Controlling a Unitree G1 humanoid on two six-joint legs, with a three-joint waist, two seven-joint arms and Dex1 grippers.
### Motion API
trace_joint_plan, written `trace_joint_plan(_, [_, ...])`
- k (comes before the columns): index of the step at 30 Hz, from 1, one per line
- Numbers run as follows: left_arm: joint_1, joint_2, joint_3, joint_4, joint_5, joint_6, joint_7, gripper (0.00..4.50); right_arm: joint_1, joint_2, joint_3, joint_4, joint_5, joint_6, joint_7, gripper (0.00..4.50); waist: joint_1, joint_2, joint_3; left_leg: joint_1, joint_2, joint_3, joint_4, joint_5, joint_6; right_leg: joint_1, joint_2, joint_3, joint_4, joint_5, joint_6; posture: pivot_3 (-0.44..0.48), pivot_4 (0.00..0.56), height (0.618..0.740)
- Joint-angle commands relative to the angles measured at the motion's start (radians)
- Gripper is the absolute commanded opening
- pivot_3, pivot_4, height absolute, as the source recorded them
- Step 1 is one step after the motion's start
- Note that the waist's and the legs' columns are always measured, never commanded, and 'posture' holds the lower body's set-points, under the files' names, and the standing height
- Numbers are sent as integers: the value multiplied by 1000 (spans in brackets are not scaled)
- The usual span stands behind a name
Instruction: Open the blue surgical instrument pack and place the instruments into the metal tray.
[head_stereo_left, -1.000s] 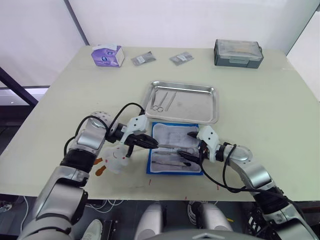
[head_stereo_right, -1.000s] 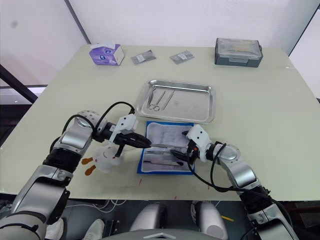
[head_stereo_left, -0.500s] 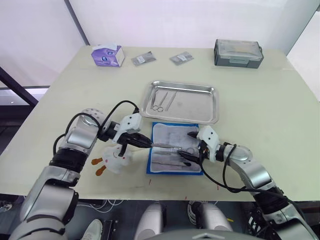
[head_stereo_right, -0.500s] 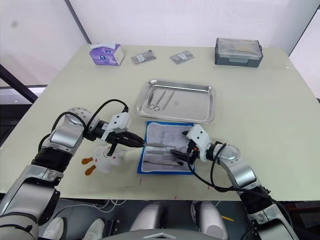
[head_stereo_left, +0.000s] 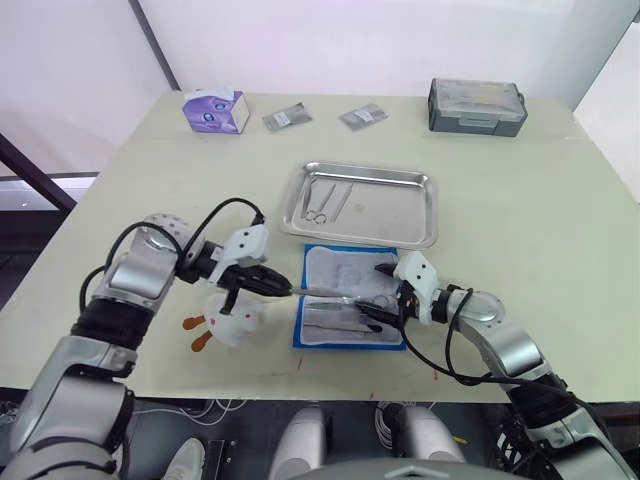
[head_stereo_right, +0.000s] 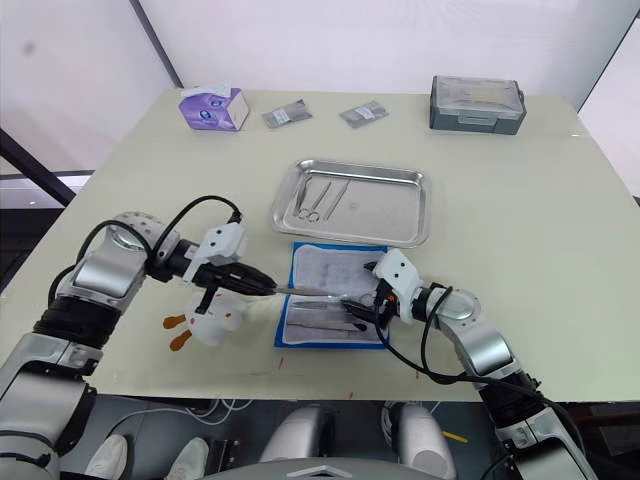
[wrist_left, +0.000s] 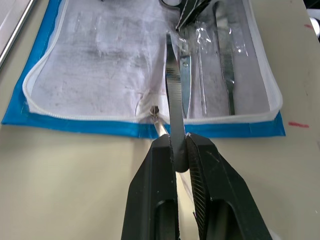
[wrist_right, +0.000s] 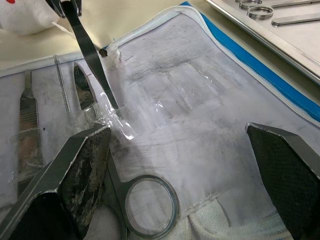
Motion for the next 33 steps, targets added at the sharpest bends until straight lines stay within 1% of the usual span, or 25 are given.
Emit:
trace_joint_plan(1, [-7,19,19,-28,-36,2,-47,28,55,-33,24,126,-61,77,-21,4500,0,0,0,0,0,0,0,0,0,0,0,0,0,0,0,0,150,738])
trace_joint_plan(10, [-9,35,32,-9,-35,-6,-47,28,53,-33,25,132,-61,74,-19,4500,0,0,0,0,0,0,0,0,0,0,0,0,0,0,0,0,150,738])
trace_joint_plan(20, [-18,76,23,20,-55,-19,-47,28,51,-30,26,136,-61,71,-19,4500,0,0,0,0,0,0,0,0,0,0,0,0,0,0,0,0,150,738])
trace_joint_plan(28, [-18,149,-3,-12,-128,10,-47,28,52,-32,26,134,-61,72,-18,4500,0,0,0,0,0,0,0,0,0,0,0,0,0,0,0,0,150,738])
trace_joint_plan(33, [-38,154,14,-20,-166,49,-47,28,52,-32,27,133,-61,72,-17,4500,0,0,0,0,0,0,0,0,0,0,0,0,0,0,0,0,150,738])
